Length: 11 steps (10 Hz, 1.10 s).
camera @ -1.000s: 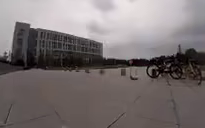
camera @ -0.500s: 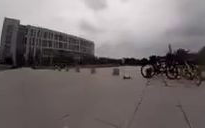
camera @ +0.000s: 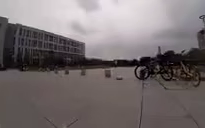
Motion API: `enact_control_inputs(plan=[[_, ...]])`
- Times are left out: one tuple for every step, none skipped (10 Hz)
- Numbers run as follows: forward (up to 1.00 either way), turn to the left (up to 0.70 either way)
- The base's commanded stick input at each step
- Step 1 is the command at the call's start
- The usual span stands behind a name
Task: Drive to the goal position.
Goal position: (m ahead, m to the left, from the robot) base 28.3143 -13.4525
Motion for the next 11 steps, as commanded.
enact_control_inputs(plan=[[1.0, -0.27], [1.0, -0.27], [1.0, -0.27], [1.0, -0.27], [1.0, -0.27], [1.0, -0.27], [1.0, -0.27], [1.0, -0.27], [1.0, -0.18], [1.0, 0.0], [1.0, 0.0]])
